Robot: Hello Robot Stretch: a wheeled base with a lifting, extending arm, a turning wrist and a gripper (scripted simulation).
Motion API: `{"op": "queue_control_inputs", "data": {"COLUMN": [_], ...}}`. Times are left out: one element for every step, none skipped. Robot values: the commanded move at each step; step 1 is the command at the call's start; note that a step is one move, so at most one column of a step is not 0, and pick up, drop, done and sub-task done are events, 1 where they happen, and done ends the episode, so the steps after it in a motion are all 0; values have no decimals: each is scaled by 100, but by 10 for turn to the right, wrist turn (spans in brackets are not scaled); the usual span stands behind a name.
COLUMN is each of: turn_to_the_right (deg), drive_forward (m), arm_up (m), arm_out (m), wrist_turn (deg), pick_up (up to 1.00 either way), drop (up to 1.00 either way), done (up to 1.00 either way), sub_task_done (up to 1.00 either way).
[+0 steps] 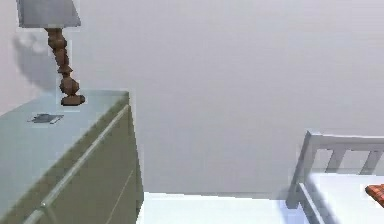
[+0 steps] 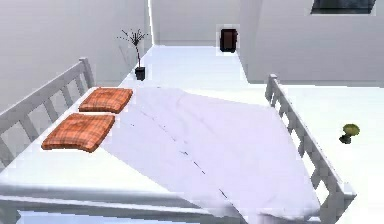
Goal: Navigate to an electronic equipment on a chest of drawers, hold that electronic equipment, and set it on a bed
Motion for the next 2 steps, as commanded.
{"op": "queue_control_inputs", "data": {"turn_to_the_right": [0,-450], "drive_forward": [35,0], "arm_up": [0,0], "arm_out": [0,0], "wrist_turn": [0,0], "pick_up": [0,0], "drop": [0,0], "done": [0,0], "sub_task_done": [0,0]}}
